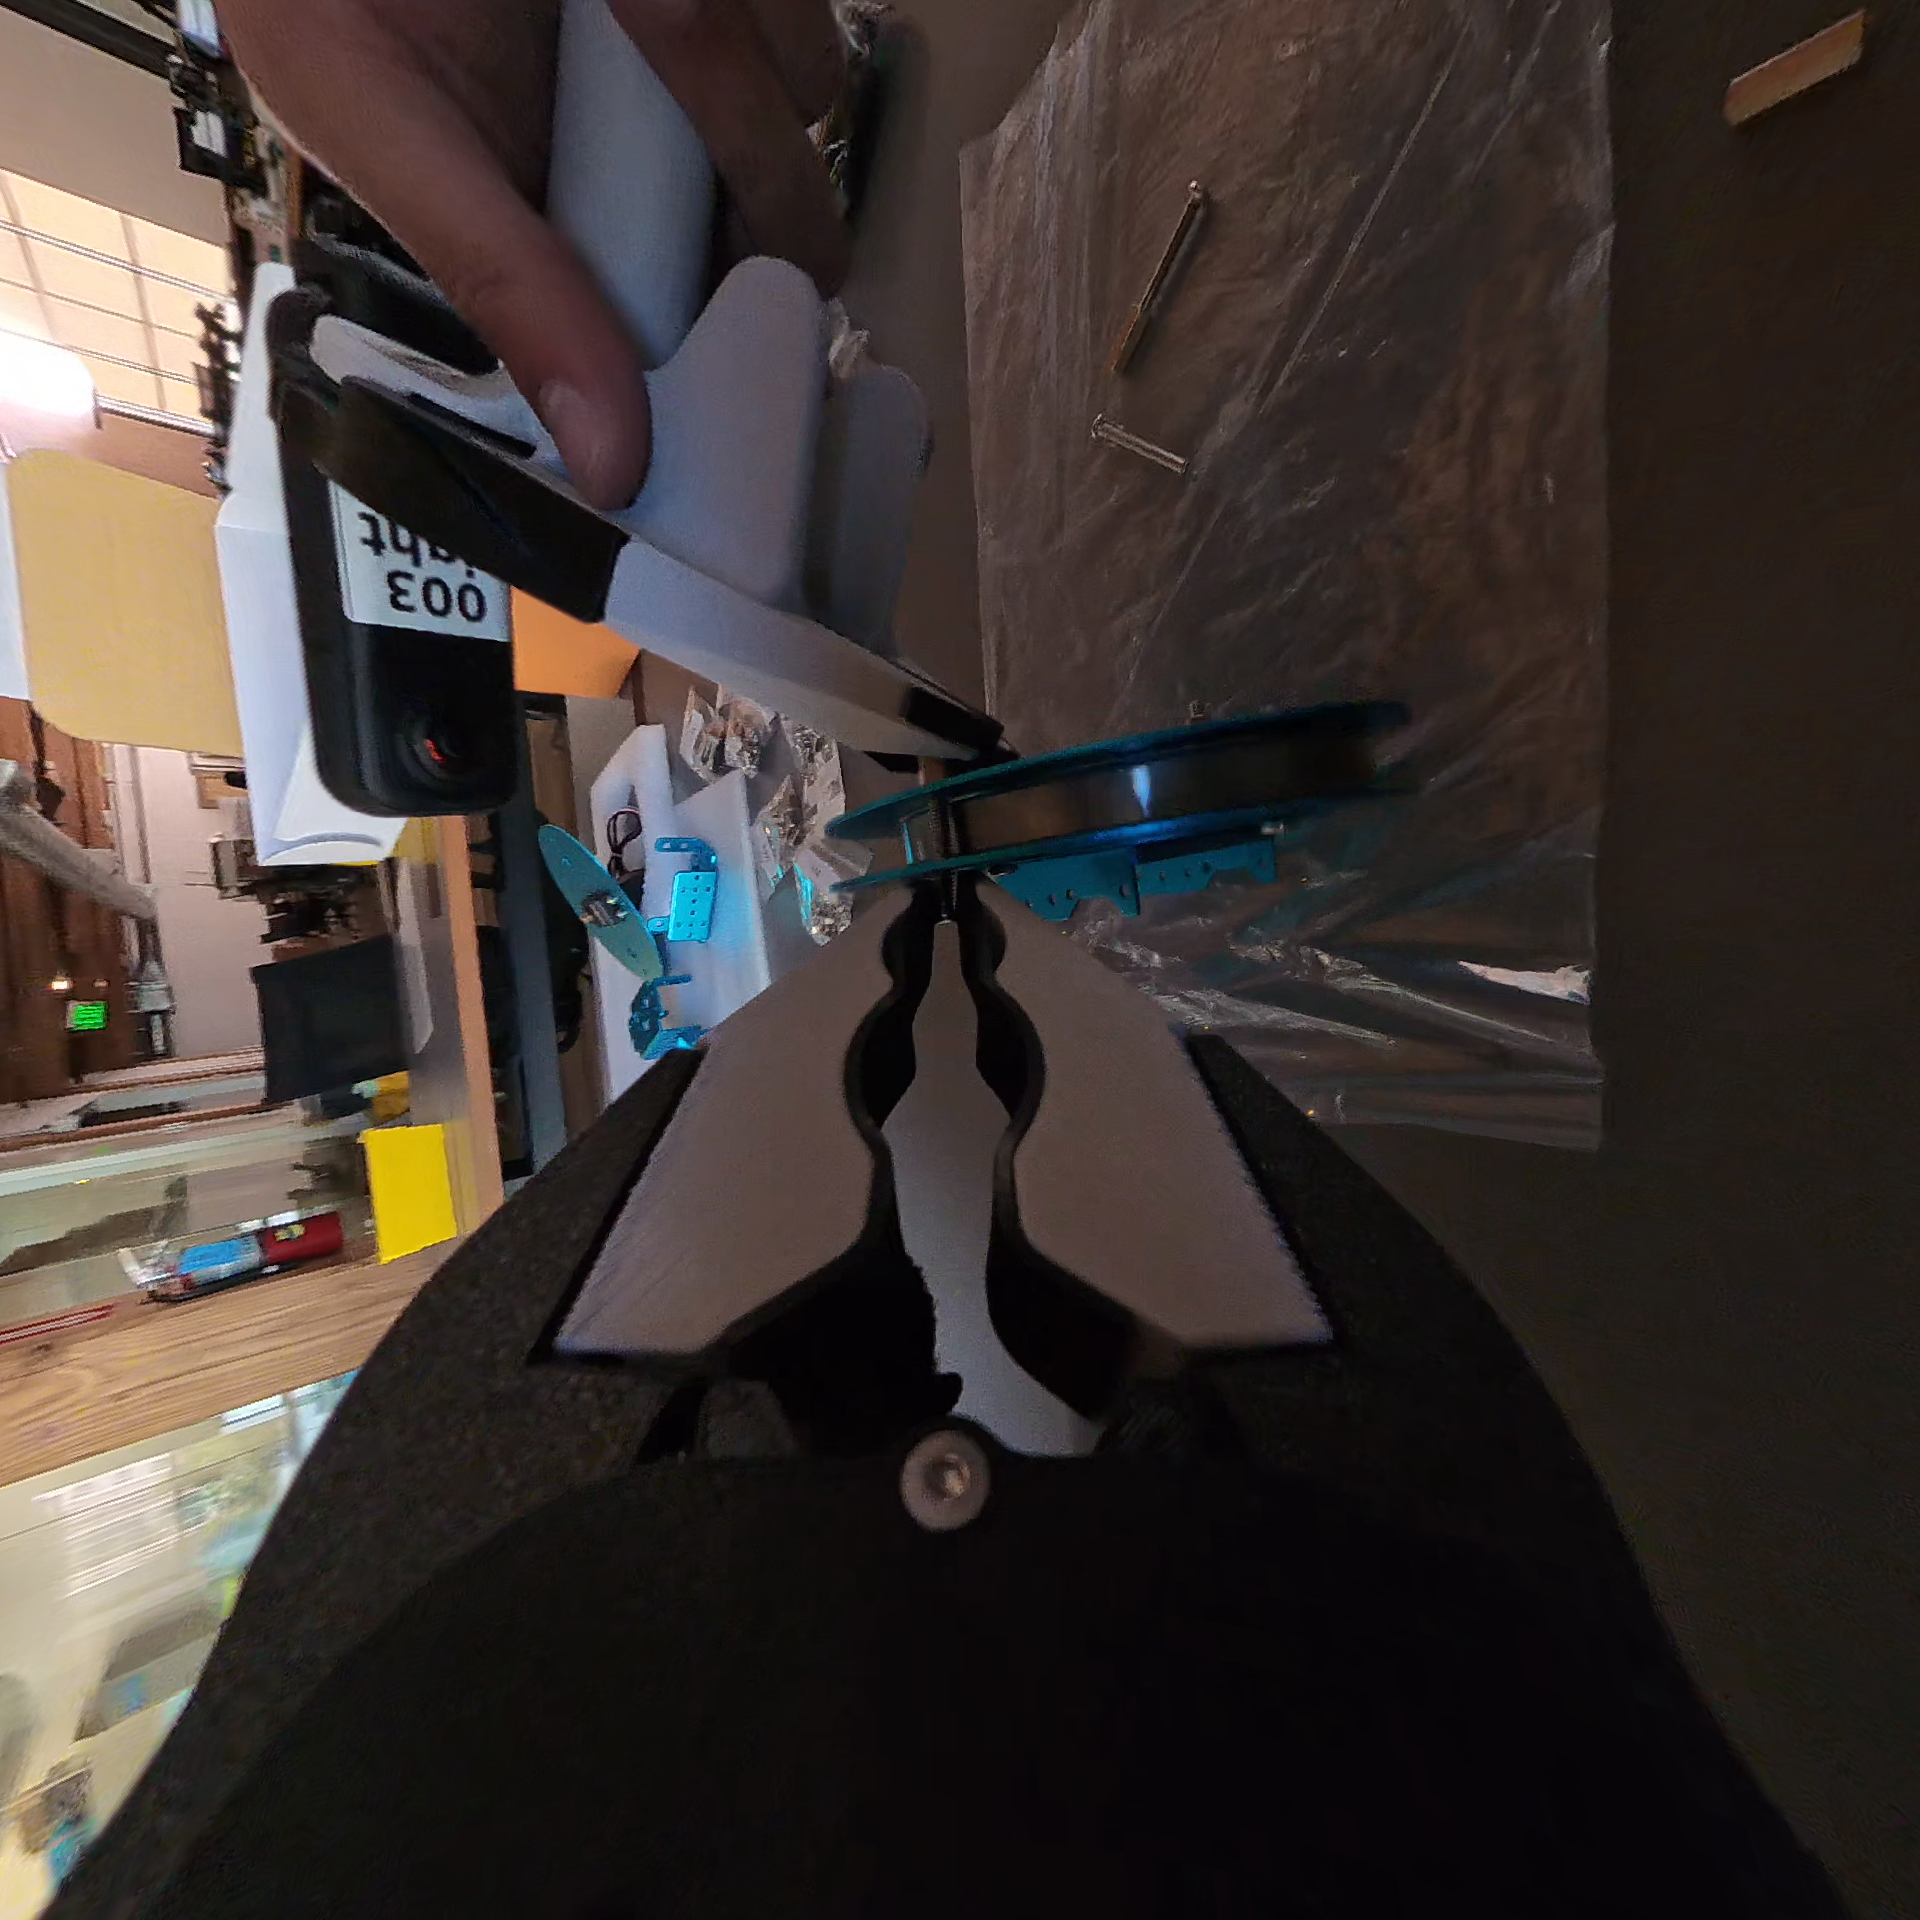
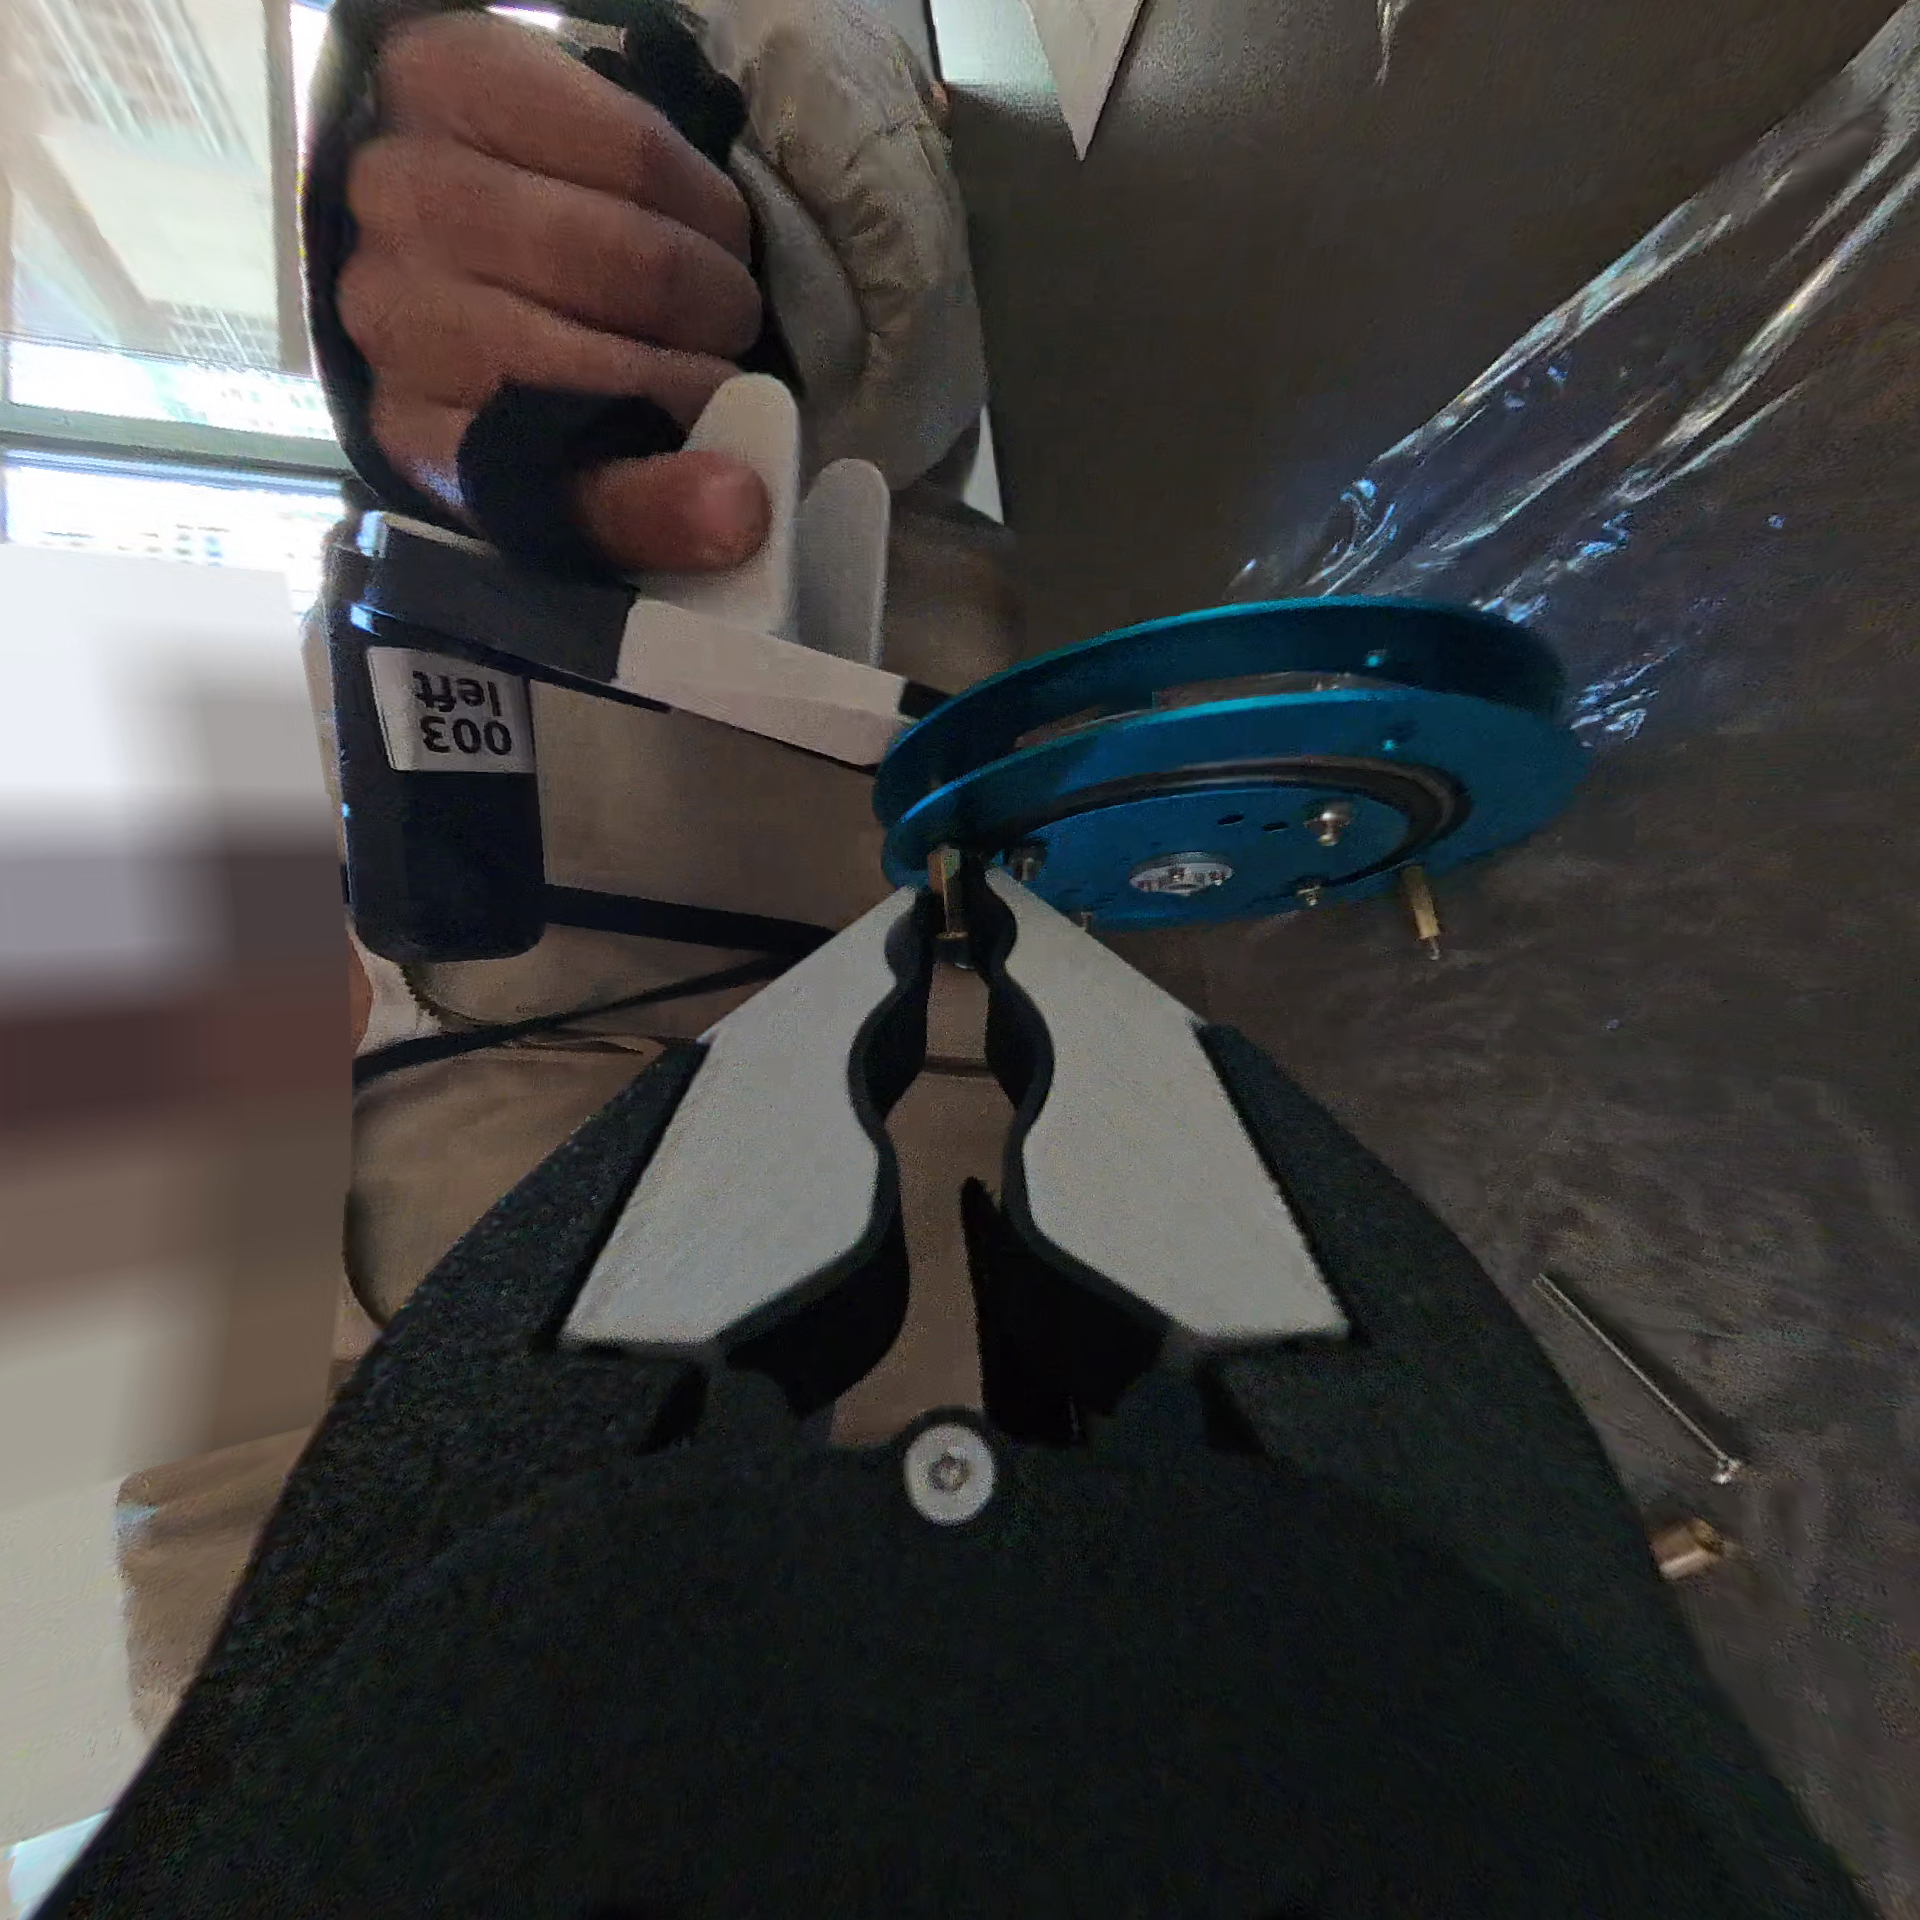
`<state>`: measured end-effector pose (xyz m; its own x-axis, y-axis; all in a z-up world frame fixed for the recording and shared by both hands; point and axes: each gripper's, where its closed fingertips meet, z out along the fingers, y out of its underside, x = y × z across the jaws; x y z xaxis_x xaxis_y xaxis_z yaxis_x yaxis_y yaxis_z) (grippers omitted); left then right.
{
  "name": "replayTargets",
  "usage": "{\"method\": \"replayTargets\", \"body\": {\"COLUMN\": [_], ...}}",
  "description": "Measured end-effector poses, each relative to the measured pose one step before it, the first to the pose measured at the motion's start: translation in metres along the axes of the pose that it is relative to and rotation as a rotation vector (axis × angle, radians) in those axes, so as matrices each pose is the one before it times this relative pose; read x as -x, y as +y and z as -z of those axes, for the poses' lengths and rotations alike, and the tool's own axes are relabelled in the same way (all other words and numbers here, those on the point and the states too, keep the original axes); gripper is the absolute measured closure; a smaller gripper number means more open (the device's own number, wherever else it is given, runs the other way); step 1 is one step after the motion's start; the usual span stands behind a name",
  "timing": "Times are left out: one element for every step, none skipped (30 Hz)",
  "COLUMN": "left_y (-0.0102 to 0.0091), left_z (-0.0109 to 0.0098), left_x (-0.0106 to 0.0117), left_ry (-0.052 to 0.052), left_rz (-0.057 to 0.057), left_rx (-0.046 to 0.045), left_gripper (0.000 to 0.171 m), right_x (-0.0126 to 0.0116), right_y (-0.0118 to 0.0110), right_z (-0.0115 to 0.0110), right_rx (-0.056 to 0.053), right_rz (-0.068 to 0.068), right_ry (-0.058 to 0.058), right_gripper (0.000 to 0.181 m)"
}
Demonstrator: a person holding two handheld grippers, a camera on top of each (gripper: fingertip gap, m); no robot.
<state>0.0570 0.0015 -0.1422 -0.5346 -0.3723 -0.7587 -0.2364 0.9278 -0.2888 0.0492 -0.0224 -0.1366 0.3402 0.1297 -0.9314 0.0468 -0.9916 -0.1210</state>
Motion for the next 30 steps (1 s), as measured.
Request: {"method": "replayTargets", "body": {"left_y": [-0.00080,-0.00154,-0.00149,-0.00050,0.00070,0.00069,-0.00039,-0.00096,-0.00094,-0.00088,-0.00035,-0.00053,-0.00021,-0.00065,-0.00113,-0.00112,-0.00092,-0.00045,-0.00001,-0.00006,0.00001,0.00033,0.00032,0.00106,0.00117,0.00082,-0.00031,-0.00024,-0.00043,0.00018], "left_z": [0.00062,0.00059,0.00064,0.00018,-0.00034,-0.00003,0.00056,0.00066,0.00041,-0.00007,-0.00032,-0.00016,-0.00003,0.00036,0.00012,-0.00031,-0.00021,0.00022,0.00054,0.00048,0.00029,0.00023,0.00022,0.00012,-0.00014,-0.00026,-0.00003,0.00022,-0.00011,-0.00057], "left_x": [-0.00090,-0.00105,-0.00183,-0.00081,0.00072,-0.00029,-0.00082,-0.00254,-0.00349,-0.00157,-0.00060,-0.00142,-0.00083,-0.00043,-0.00025,0.00058,0.00031,0.00030,0.00038,0.00053,0.00038,0.00004,0.00007,-0.00063,-0.00084,0.00001,0.00022,-0.00017,-0.00088,-0.00108], "left_ry": [0.0265,0.0439,0.0628,0.0628,0.0562,0.0675,0.0714,0.0799,0.0782,0.0601,0.0513,0.0548,0.0479,0.0441,0.0392,0.0319,0.0286,0.0214,0.0115,-0.0002,-0.0055,-0.0099,-0.0174,-0.0174,-0.0156,-0.0165,-0.0103,0.0027,0.0141,0.0156], "left_rz": [0.0314,0.0527,0.0688,0.0724,0.0754,0.0760,0.0707,0.0727,0.0646,0.0588,0.0558,0.0509,0.0479,0.0496,0.0467,0.0425,0.0362,0.0263,0.0126,0.0006,-0.0008,-0.0102,-0.0224,-0.0299,-0.0221,-0.0124,-0.0036,0.0088,0.0189,0.0122], "left_rx": [-0.01565,-0.02930,-0.03234,-0.02582,-0.01802,-0.01565,-0.02041,-0.02198,-0.01946,-0.01817,-0.01433,-0.01395,-0.01199,-0.01167,-0.01593,-0.01496,-0.01185,-0.00734,-0.00265,-0.00265,0.00059,0.00566,0.00556,0.00985,0.01209,0.00980,0.00135,-0.00190,-0.00583,-0.00452], "left_gripper": [0.170,0.169,0.169,0.169,0.169,0.169,0.169,0.169,0.169,0.169,0.169,0.169,0.169,0.169,0.169,0.169,0.169,0.169,0.169,0.169,0.169,0.169,0.169,0.169,0.169,0.169,0.169,0.169,0.169,0.169], "right_x": [0.00038,-0.00018,-0.00082,-0.00091,-0.00201,-0.00192,-0.00242,-0.00467,-0.00281,-0.00339,-0.00254,-0.00150,0.00278,0.00391,0.00319,0.00163,-0.00082,-0.00379,-0.00315,-0.00239,-0.00150,-0.00011,-0.00002,-0.00024,-0.00015,-0.00072,-0.00133,-0.00132,0.00054,0.00143], "right_y": [0.00071,0.00024,-0.00028,-0.00087,-0.00075,-0.00081,-0.00035,-0.00053,-0.00136,-0.00046,-0.00037,-0.00070,0.00135,0.00244,0.00088,-0.00039,-0.00101,-0.00269,-0.00174,-0.00044,0.00052,0.00021,-0.00037,0.00013,-0.00023,-0.00007,0.00049,0.00130,0.00072,-0.00102], "right_z": [-0.00129,-0.00081,-0.00009,0.00043,0.00069,0.00087,0.00155,0.00263,0.00299,0.00269,0.00217,0.00144,-0.00044,-0.00144,-0.00156,-0.00088,-0.00051,0.00062,0.00091,0.00001,-0.00092,-0.00074,-0.00034,-0.00078,-0.00074,-0.00027,-0.00057,-0.00108,-0.00097,-0.00031], "right_rx": [-0.0045,-0.0048,-0.0067,-0.0071,-0.0035,-0.0048,0.0024,0.0042,0.0022,0.0119,0.0151,0.0139,0.0266,0.0342,0.0236,0.0135,0.0098,-0.0007,-0.0033,-0.0021,0.0032,0.0020,-0.0007,0.0021,-0.0052,-0.0069,-0.0021,0.0061,0.0056,-0.0045], "right_rz": [0.0204,0.0572,0.0792,0.1059,0.1439,0.1647,0.1670,0.1502,0.1294,0.1137,0.0894,0.0713,0.0700,0.0686,0.0628,0.0608,0.0574,0.0499,0.0553,0.0379,0.0216,0.0104,-0.0059,-0.0288,-0.0284,-0.0139,-0.0007,0.0122,0.0232,0.0241], "right_ry": [0.0109,0.0408,0.0665,0.0860,0.1104,0.1221,0.1348,0.1557,0.1389,0.1338,0.1234,0.1084,0.0758,0.0652,0.0670,0.0688,0.0769,0.0856,0.0667,0.0491,0.0302,0.0037,-0.0150,-0.0296,-0.0351,-0.0252,-0.0070,0.0064,0.0025,-0.0004], "right_gripper": [0.177,0.177,0.177,0.177,0.176,0.174,0.169,0.160,0.160,0.156,0.153,0.153,0.151,0.147,0.145,0.146,0.151,0.159,0.166,0.173,0.176,0.176,0.176,0.176,0.176,0.176,0.174,0.170,0.168,0.168]}}
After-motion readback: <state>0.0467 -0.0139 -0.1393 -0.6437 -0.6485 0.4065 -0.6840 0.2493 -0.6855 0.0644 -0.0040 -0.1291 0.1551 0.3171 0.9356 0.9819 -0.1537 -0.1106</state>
